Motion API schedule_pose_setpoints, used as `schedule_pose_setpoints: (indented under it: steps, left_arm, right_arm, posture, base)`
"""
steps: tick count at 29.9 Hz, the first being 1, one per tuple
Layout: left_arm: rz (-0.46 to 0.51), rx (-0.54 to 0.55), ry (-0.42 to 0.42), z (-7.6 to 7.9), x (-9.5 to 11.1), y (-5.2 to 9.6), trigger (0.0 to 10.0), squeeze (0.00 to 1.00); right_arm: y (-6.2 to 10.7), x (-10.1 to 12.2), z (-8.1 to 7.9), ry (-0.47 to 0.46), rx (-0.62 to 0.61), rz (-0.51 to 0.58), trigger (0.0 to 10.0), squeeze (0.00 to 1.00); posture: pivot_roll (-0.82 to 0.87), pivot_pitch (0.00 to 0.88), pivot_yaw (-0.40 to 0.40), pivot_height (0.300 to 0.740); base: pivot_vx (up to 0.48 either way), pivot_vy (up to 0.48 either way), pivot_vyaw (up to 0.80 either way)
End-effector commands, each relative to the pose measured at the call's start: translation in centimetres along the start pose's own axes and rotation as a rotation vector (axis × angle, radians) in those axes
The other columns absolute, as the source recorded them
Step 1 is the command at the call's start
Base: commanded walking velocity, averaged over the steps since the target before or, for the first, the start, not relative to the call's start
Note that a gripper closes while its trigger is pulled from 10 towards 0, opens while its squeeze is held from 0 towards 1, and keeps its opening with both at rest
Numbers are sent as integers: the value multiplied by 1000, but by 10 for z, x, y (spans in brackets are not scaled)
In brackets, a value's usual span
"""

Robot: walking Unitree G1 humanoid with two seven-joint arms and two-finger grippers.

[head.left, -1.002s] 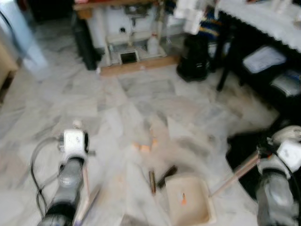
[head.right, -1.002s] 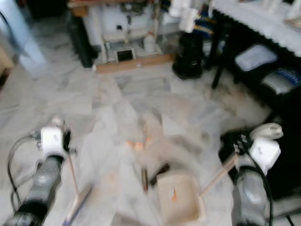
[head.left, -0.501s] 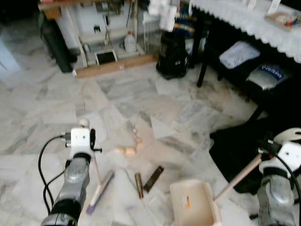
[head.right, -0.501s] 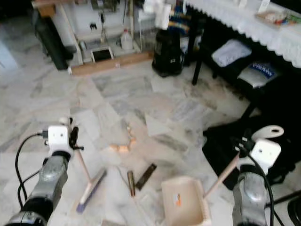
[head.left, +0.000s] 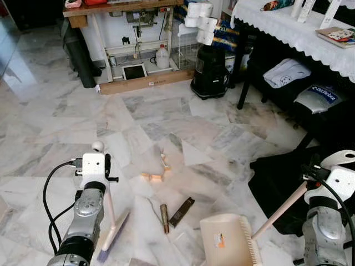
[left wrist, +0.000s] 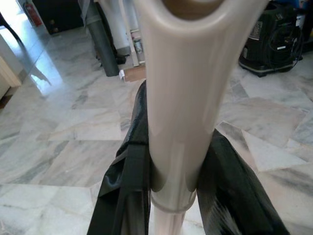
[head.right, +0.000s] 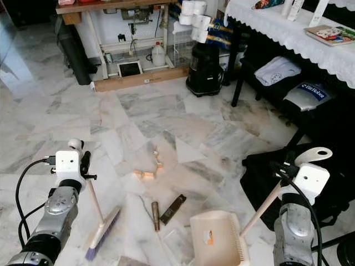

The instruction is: Sweep floor

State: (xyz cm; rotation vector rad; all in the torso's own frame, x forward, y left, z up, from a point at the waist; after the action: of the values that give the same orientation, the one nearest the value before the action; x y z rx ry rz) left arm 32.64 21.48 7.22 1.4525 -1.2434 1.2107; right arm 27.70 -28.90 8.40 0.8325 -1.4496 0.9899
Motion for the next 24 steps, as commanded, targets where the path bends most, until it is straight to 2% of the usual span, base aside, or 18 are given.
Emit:
schedule_pose_setpoints:
  steps: [1, 5, 24]
  left_arm:
    - [19, -6, -7, 2, 5, -2, 10000, 0]
    - [22, -7, -6, 3, 5, -3, 10000, 0]
    - [20, -6, 5, 3, 5, -2, 10000, 0]
  right_arm:
    - [-3, 8, 3, 7, -6, 37, 10000, 0]
    - [-4, 8, 3, 8, -5, 36, 10000, 0]
    - [-2, 4, 3, 9, -7, 19, 10000, 0]
  posture:
    - [-68, 65, 25, 740]
    - [-69, 60, 25, 740]
    - [-66, 75, 25, 740]
  base:
    - [0, -435, 0]
    - [0, -371, 0]
    - [0, 0, 0]
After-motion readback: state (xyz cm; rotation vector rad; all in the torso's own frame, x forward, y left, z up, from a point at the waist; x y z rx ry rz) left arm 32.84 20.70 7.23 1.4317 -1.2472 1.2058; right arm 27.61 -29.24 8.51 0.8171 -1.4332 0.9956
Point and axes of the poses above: a point about 5 cm out from each wrist's last joint towards the gripper, its own y axis pointing back from the gripper into the wrist, its own x axis along the axis of the wrist's last joint, z = x × y, the point moved 1 cm from there along -y, pointing out of the wrist towards the gripper, and after that the axes turned 1 degree about -y, right-handed, at the moved point
